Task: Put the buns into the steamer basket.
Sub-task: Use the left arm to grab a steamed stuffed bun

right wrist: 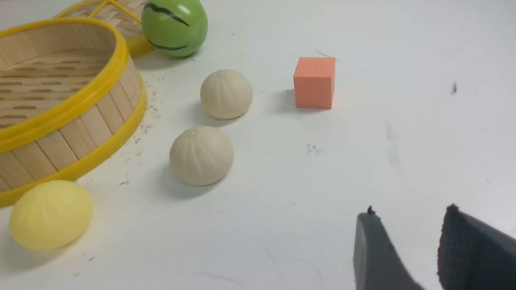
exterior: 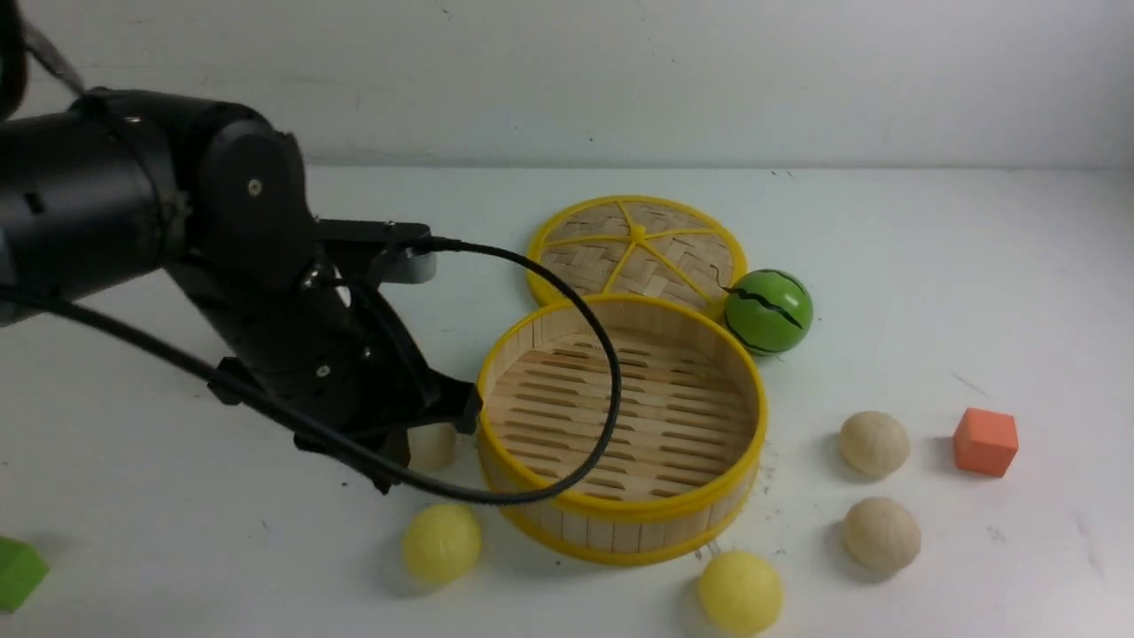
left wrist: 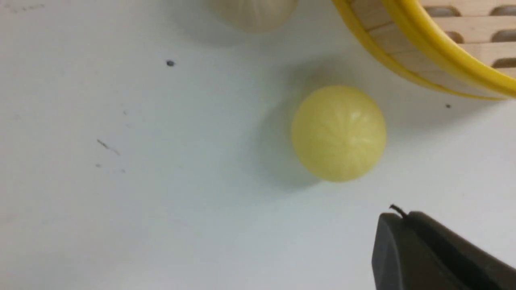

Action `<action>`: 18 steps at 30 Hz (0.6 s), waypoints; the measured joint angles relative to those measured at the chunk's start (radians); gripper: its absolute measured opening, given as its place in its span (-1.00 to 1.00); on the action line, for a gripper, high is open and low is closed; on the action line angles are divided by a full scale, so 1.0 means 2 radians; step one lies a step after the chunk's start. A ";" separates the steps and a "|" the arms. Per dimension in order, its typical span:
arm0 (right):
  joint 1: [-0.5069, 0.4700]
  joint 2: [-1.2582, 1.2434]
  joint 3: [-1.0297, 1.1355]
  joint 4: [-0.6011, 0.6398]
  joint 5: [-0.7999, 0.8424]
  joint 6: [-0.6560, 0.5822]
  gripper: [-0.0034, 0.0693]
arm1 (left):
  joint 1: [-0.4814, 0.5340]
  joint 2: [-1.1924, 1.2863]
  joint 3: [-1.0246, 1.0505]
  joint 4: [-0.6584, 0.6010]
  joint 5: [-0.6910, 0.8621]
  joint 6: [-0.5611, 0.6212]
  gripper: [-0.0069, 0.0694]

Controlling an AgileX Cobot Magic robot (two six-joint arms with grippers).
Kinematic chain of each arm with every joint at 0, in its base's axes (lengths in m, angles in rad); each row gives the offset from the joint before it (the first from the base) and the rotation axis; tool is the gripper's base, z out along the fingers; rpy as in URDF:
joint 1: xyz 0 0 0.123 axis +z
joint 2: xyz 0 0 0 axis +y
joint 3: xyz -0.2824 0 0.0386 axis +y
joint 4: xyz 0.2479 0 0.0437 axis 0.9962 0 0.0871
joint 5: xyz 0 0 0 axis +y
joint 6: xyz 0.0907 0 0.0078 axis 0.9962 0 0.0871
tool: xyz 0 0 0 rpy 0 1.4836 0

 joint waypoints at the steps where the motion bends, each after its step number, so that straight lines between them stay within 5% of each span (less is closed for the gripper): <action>1: 0.000 0.000 0.000 0.000 0.000 0.000 -0.24 | 0.000 0.023 -0.019 0.009 0.004 0.001 -0.85; 8: 0.000 0.000 0.000 0.000 0.000 0.000 -0.24 | 0.017 0.100 -0.096 0.007 0.018 0.025 -0.80; 18: 0.000 0.000 0.000 0.000 0.000 0.000 -0.24 | 0.049 0.147 -0.123 -0.010 -0.017 0.051 -0.28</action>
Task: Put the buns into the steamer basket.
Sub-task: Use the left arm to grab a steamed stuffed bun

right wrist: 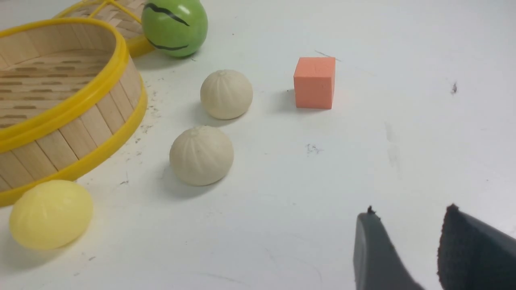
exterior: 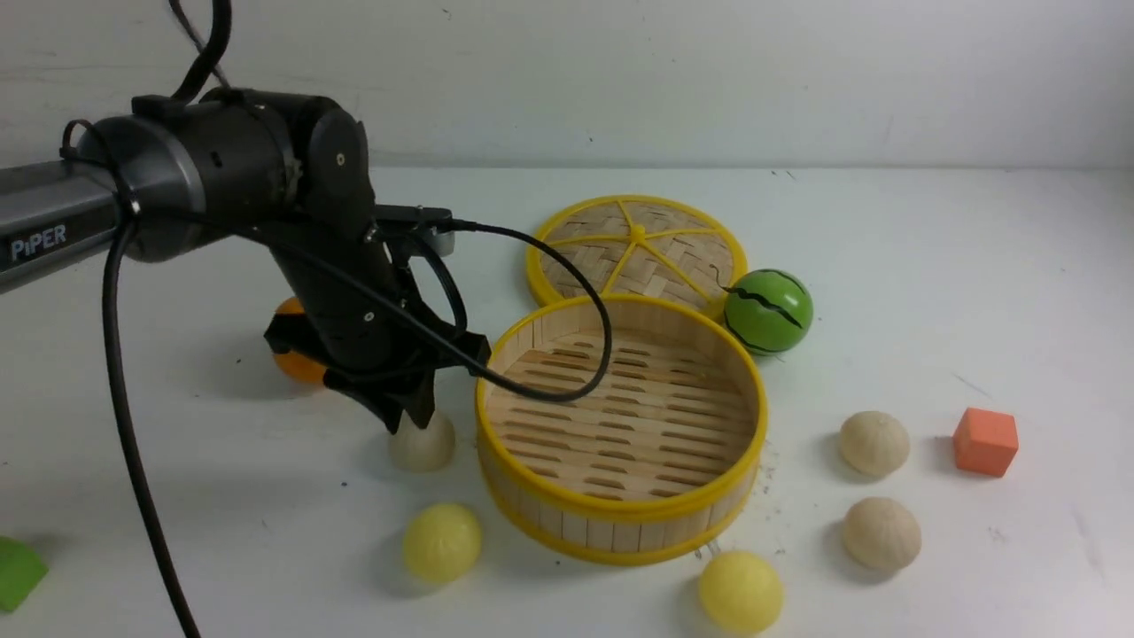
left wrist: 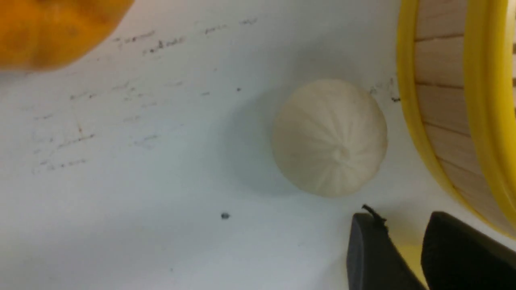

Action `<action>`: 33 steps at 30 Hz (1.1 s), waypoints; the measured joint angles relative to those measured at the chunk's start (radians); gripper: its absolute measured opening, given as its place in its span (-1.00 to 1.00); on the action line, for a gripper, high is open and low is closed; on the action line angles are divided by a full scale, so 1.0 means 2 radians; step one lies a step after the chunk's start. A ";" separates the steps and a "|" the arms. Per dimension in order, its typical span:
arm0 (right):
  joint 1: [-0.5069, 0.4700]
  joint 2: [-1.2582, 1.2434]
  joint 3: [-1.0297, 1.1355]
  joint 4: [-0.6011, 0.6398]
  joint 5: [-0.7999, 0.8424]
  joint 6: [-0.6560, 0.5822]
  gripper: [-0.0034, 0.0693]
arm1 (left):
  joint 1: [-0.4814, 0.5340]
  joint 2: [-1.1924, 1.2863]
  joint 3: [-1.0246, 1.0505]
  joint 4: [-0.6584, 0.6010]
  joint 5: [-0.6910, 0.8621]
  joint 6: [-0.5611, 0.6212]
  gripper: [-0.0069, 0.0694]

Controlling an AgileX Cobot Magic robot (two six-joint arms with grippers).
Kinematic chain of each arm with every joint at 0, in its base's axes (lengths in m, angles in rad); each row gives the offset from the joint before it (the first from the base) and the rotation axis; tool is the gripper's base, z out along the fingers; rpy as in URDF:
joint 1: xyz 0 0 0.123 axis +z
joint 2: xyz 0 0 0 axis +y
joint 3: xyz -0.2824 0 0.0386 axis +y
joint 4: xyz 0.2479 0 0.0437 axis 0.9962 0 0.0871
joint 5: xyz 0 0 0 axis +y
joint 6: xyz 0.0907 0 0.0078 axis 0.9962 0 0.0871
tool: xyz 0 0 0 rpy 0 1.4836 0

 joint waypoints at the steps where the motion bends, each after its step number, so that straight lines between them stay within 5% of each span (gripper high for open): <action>1: 0.000 0.000 0.000 0.000 0.000 0.000 -0.24 | 0.000 0.003 0.000 0.000 -0.005 0.000 -0.25; 28: 0.000 0.000 0.000 0.000 0.000 0.000 -0.24 | 0.000 0.047 0.000 0.026 -0.048 0.002 -0.20; 33: 0.000 0.000 0.000 0.000 0.000 0.000 -0.24 | 0.000 0.047 -0.001 0.026 -0.049 0.002 -0.44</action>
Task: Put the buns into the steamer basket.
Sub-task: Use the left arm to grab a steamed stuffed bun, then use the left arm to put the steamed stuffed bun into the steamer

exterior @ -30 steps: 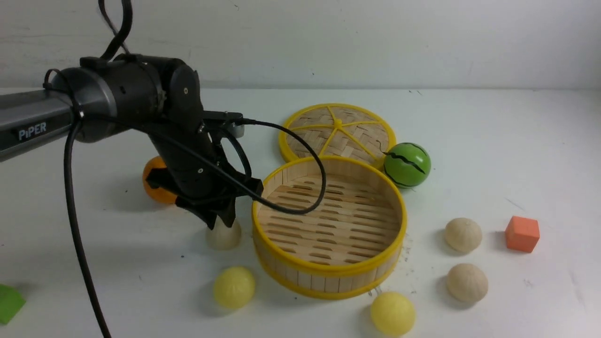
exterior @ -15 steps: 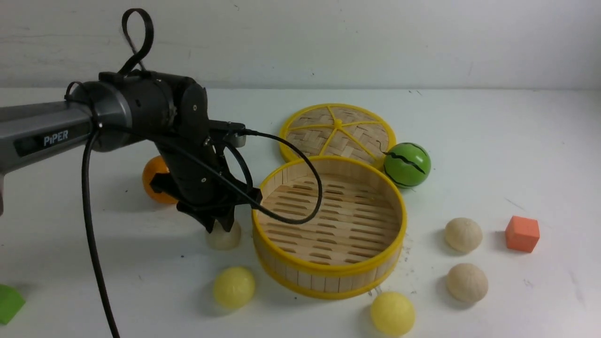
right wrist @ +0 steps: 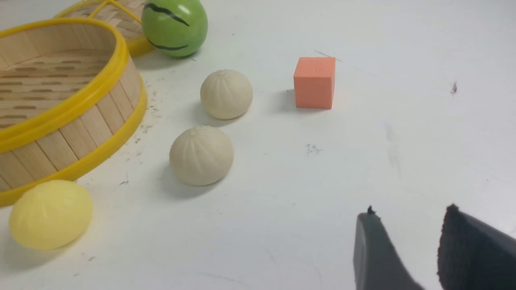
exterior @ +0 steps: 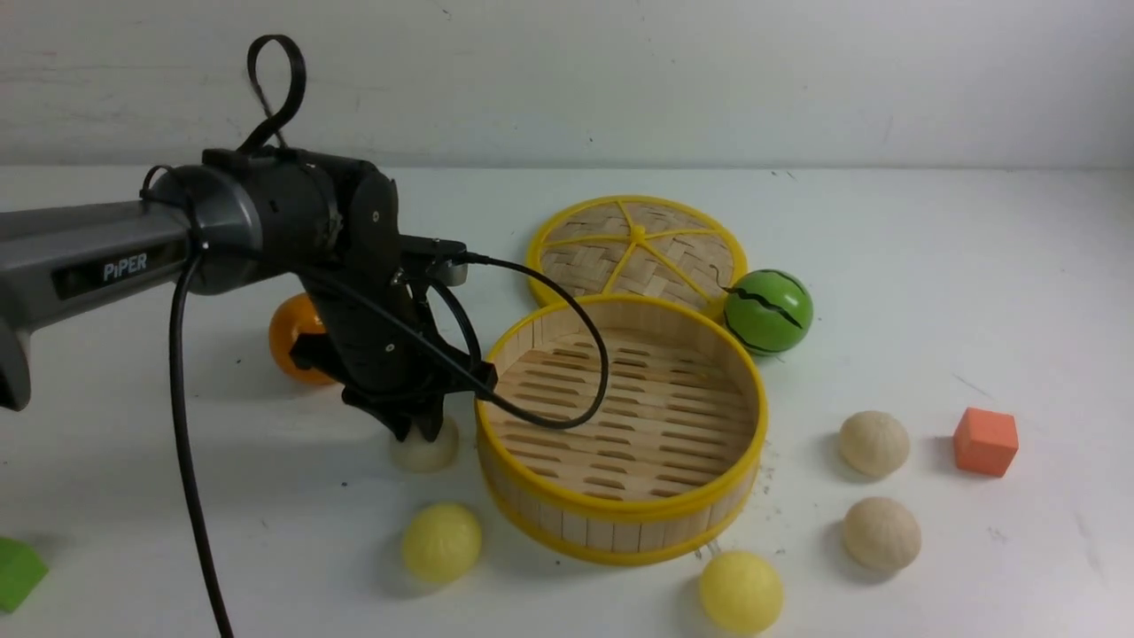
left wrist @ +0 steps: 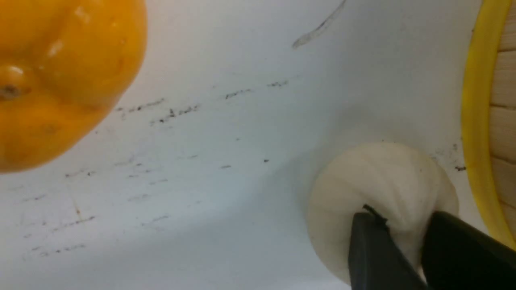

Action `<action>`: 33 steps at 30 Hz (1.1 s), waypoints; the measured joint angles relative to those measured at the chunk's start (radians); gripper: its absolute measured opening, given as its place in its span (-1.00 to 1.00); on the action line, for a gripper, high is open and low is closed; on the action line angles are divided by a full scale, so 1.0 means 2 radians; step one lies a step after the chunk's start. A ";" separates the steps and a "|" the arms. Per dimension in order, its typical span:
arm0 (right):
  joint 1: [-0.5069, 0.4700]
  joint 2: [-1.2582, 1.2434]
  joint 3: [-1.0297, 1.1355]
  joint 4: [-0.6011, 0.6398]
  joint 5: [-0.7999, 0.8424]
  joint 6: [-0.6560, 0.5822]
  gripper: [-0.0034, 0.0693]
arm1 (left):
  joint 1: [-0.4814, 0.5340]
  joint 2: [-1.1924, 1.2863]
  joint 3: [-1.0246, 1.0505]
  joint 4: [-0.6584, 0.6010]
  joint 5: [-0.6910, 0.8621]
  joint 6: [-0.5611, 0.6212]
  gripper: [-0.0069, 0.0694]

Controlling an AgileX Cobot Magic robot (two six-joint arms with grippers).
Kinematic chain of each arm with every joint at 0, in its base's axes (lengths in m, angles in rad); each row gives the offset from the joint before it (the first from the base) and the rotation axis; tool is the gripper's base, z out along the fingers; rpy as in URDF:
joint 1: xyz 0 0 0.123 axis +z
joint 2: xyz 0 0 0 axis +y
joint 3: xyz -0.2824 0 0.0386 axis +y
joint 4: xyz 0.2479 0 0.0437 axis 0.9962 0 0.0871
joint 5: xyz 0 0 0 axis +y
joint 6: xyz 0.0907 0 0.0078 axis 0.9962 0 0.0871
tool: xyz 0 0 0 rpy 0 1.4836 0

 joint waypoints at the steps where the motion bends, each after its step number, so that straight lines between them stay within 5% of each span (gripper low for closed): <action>1: 0.000 0.000 0.000 0.000 0.000 0.000 -0.24 | 0.000 0.000 0.000 0.001 0.000 0.000 -0.52; 5: 0.000 0.000 0.000 0.000 0.000 0.000 -0.24 | 0.000 0.000 0.000 0.001 0.000 0.000 -0.85; 18: 0.000 0.000 0.000 0.000 0.000 0.000 -0.24 | -0.054 -0.101 -0.043 -0.001 0.044 0.005 -0.85; 21: 0.000 0.000 0.000 0.000 0.000 0.000 -0.24 | -0.089 -0.074 -0.078 -0.004 0.044 0.007 -0.85; 33: 0.000 0.000 0.000 0.000 0.000 0.000 -0.24 | -0.095 0.074 -0.214 0.063 0.077 -0.025 -0.85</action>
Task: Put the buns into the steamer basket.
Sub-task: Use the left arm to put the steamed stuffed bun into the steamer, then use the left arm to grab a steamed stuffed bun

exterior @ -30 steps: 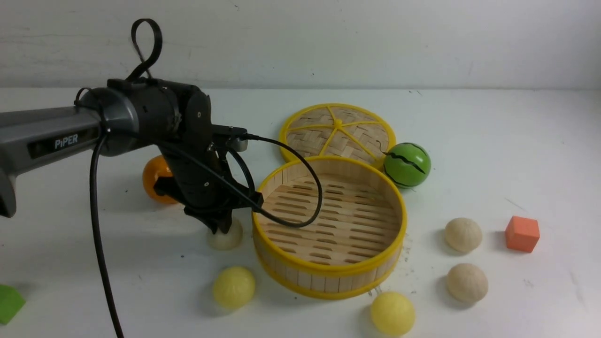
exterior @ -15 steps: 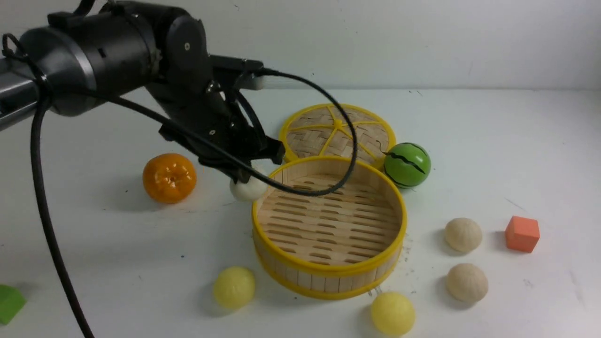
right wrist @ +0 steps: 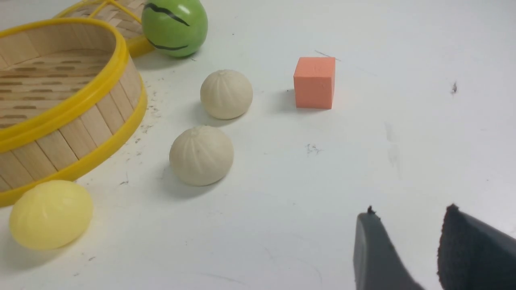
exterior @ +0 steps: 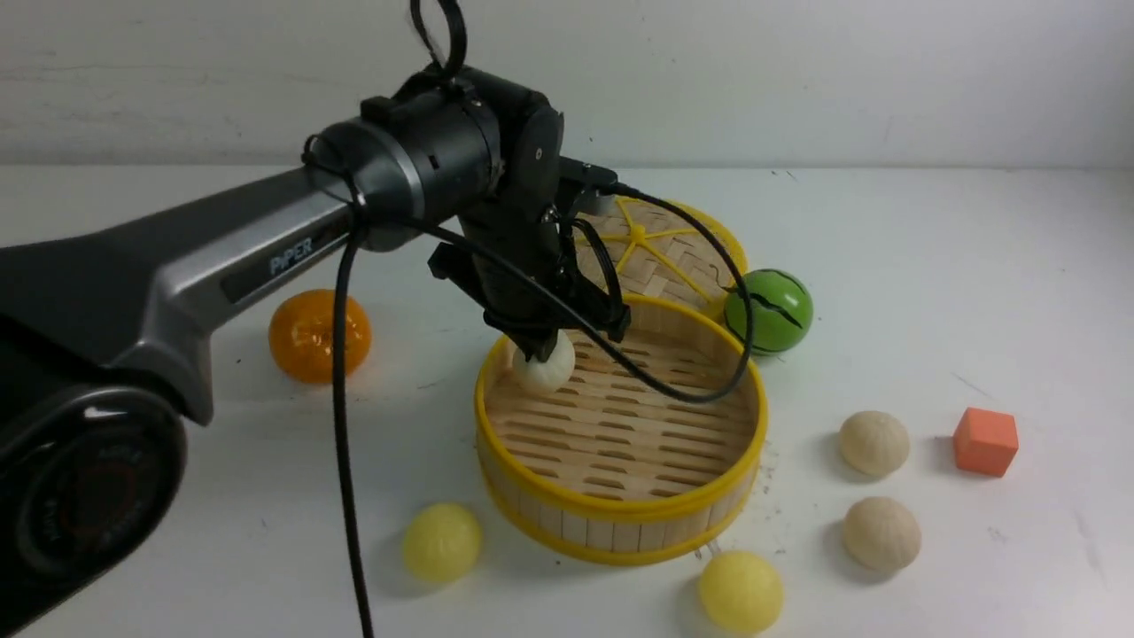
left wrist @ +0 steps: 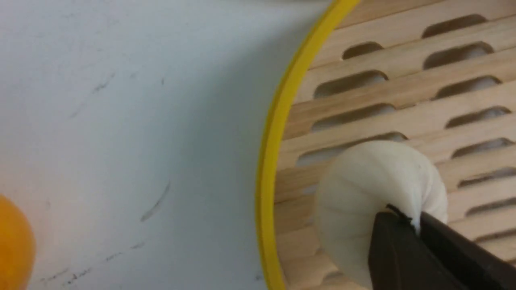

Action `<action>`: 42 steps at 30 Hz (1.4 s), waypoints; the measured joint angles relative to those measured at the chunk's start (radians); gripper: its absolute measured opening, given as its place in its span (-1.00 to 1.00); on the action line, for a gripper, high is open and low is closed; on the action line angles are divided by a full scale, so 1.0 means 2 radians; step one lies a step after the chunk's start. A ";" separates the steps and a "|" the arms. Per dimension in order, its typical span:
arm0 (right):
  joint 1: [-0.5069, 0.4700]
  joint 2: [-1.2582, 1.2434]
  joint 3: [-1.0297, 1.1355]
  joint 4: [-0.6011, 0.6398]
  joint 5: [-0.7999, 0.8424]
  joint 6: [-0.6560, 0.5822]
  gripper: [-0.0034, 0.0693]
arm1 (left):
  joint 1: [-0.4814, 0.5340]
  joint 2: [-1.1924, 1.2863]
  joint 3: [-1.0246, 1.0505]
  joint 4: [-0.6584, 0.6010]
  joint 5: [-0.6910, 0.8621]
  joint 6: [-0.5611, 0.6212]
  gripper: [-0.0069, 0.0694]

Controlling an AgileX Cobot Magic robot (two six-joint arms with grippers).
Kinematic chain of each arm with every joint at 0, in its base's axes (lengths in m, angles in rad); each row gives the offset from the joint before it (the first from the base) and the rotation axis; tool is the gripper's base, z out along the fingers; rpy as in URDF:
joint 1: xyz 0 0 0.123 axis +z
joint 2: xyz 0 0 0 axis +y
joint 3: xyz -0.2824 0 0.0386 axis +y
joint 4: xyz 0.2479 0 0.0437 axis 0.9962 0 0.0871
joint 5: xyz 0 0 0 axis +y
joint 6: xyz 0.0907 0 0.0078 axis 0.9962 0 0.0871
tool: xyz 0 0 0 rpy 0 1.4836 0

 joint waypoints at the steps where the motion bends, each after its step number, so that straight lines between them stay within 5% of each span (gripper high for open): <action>1: 0.000 0.000 0.000 0.000 0.000 0.000 -0.24 | 0.000 0.014 -0.014 0.011 0.004 -0.010 -0.85; 9: 0.000 0.000 0.000 0.000 0.000 0.000 -0.24 | 0.000 0.041 -0.029 0.031 0.006 -0.022 -0.51; 14: 0.000 0.000 0.000 0.000 0.000 0.000 -0.24 | 0.000 0.032 -0.053 0.022 0.046 -0.038 0.12; 18: 0.000 0.000 0.000 0.000 0.000 0.000 -0.24 | 0.000 -0.019 -0.065 0.008 0.095 -0.052 0.30; 20: 0.000 0.000 0.000 0.000 0.000 0.000 -0.24 | 0.000 -0.036 -0.066 0.002 0.104 -0.053 0.28; 26: 0.000 0.000 0.000 0.000 0.000 0.000 -0.24 | 0.000 -0.152 0.003 -0.027 0.110 -0.060 -0.34; 30: 0.000 0.000 0.000 0.000 0.000 0.000 -0.24 | 0.000 -0.235 0.157 -0.048 0.112 -0.054 -0.85; 36: 0.000 0.000 0.000 0.000 0.000 0.000 -0.24 | 0.000 -0.289 0.354 -0.051 0.034 -0.033 -0.85; 42: 0.000 0.000 0.000 0.000 0.000 0.000 -0.24 | 0.000 -0.260 0.390 -0.060 -0.049 -0.009 -0.73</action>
